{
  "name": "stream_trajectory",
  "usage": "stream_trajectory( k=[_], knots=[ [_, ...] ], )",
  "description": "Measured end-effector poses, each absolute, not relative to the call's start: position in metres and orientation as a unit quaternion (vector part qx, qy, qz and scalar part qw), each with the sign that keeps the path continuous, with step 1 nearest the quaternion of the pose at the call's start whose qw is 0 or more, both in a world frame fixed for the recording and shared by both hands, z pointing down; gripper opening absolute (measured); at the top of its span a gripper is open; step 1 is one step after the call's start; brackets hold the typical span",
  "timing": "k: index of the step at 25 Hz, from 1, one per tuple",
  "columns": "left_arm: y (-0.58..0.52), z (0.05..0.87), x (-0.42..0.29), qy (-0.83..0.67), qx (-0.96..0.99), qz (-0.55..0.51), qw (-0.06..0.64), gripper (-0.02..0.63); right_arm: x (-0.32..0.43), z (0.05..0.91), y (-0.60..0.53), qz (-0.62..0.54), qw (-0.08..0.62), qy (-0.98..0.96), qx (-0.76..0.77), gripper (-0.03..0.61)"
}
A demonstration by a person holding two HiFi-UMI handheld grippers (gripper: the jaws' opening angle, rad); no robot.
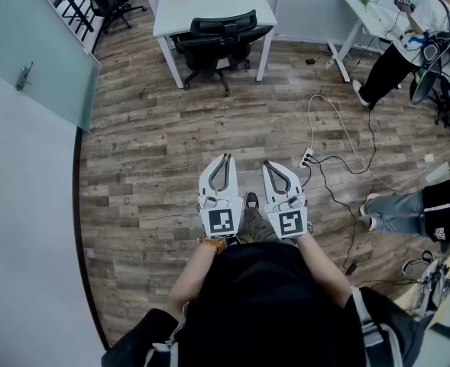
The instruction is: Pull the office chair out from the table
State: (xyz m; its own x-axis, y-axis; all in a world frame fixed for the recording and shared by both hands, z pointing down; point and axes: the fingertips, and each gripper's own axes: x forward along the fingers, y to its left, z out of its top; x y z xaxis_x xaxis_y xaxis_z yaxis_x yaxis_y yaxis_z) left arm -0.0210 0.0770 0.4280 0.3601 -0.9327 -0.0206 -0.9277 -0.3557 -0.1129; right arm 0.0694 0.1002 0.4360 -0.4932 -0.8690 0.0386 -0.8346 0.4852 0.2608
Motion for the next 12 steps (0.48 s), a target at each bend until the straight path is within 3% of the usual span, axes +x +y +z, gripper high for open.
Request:
stream_trajectory(
  k=[12],
  knots=[
    [-0.014, 0.426, 0.015, 0.565, -0.822, -0.034, 0.064, 0.037, 0.102, 0.438, 0.004, -0.082, 0.068, -0.871, 0.48, 0.006]
  ],
)
